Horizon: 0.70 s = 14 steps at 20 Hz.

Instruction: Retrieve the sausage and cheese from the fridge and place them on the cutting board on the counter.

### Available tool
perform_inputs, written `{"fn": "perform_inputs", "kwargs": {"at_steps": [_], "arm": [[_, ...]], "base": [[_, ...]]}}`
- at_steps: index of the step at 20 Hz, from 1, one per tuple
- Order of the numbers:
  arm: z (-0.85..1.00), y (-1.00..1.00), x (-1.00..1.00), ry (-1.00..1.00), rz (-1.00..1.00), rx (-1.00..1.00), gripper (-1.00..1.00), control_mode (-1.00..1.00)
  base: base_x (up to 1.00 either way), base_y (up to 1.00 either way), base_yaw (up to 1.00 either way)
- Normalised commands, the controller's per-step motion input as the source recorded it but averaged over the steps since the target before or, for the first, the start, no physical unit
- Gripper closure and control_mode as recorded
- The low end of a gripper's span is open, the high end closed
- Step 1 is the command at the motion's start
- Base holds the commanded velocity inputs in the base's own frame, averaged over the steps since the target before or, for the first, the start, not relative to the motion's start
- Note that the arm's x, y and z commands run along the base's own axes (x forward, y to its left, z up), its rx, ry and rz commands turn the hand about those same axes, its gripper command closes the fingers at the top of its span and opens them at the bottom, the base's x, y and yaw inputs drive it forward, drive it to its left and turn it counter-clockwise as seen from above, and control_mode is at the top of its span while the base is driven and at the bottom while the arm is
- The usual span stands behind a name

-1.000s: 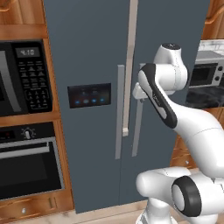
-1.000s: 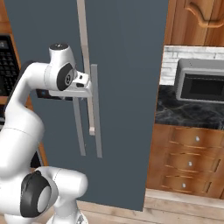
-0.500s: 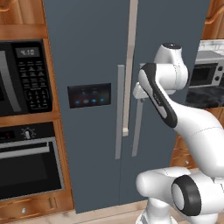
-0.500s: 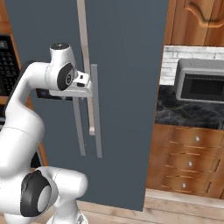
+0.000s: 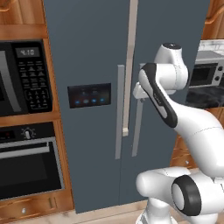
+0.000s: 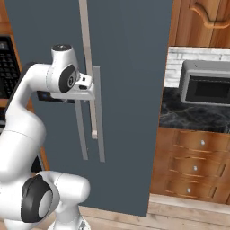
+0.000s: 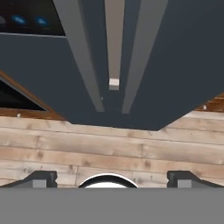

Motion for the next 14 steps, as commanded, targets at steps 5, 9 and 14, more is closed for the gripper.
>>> {"fn": "perform_inputs", "kwargs": {"at_steps": [5,9,14], "arm": [[-0.29,-0.01,0.0,-0.39,0.0,-0.02,-1.0,-1.0],[-0.31,0.0,0.18,-0.35,-0.02,0.0,-1.0,-1.0],[-0.28,-0.12,0.34,0.02,-0.01,0.05,-1.0,-1.0]], "base": [[0.0,0.0,0.0],[0.0,0.0,0.0],[0.0,0.0,0.0]]}}
